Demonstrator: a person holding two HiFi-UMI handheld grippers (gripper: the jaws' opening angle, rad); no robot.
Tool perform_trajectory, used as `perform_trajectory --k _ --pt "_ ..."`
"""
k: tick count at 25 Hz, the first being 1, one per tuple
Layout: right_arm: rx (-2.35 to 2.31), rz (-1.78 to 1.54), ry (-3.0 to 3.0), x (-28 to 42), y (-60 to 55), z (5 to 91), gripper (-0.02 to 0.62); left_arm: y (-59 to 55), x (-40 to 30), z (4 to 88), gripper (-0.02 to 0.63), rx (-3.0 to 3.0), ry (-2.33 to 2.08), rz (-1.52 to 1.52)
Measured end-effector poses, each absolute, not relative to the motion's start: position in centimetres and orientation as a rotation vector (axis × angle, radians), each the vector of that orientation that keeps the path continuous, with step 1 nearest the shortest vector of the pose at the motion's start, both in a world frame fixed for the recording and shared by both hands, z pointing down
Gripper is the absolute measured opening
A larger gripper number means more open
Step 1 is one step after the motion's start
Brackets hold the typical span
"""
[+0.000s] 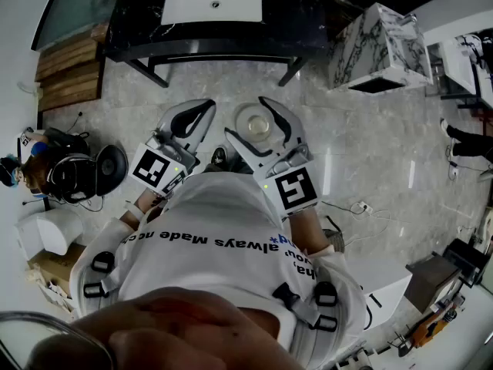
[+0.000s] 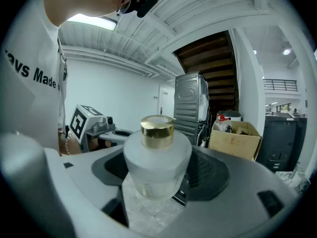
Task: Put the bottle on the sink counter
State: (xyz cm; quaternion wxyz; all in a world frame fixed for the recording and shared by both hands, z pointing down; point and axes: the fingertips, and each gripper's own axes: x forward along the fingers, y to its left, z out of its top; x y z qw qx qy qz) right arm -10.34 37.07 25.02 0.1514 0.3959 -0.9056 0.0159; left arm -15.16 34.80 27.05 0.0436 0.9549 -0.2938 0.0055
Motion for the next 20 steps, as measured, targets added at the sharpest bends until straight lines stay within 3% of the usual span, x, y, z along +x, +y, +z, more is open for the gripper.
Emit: perform_trajectory --k 20 --pt "1.141 0.027 -2.594 -15.7 36.8 24.9 0.331 35.3 -20.4 27.6 0.003 2.942 -0.86 0.018"
